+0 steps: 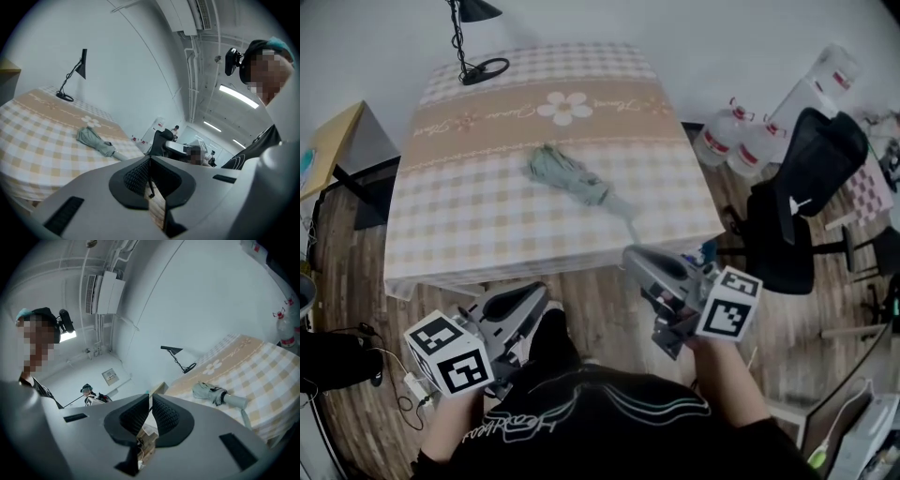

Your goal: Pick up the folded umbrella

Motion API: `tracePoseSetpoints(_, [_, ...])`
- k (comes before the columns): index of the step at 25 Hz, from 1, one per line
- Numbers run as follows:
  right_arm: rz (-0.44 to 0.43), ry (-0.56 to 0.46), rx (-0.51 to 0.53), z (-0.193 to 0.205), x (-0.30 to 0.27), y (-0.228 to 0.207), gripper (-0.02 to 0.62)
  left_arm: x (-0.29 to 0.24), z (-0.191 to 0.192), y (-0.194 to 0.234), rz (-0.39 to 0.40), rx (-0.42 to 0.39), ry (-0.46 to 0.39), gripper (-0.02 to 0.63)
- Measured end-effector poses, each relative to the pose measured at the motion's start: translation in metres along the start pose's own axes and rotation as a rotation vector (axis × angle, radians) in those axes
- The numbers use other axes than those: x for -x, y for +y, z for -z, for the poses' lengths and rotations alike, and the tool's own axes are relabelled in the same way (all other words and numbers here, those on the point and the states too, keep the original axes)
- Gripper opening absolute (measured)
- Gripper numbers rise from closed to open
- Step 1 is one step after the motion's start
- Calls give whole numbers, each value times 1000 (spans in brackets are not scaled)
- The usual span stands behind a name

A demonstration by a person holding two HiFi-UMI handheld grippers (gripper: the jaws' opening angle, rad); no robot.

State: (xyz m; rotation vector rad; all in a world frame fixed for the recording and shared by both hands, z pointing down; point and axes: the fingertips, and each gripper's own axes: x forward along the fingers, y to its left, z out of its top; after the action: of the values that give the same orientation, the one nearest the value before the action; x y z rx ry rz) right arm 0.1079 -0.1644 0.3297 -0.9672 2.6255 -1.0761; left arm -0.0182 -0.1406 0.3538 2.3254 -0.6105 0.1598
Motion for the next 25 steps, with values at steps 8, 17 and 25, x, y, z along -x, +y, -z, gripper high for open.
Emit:
tracePoseSetpoints(8, [117, 50, 50, -44, -85, -72, 15, -30, -58, 93, 37, 27, 30, -2])
tracePoseSetpoints(17, [153, 203, 123, -9, -73, -131, 144, -42, -23, 107, -32, 49, -10, -2])
tracePoseSetpoints(25, [168, 514, 252, 46, -97, -172, 242, -34, -9, 132, -73, 81, -32, -2])
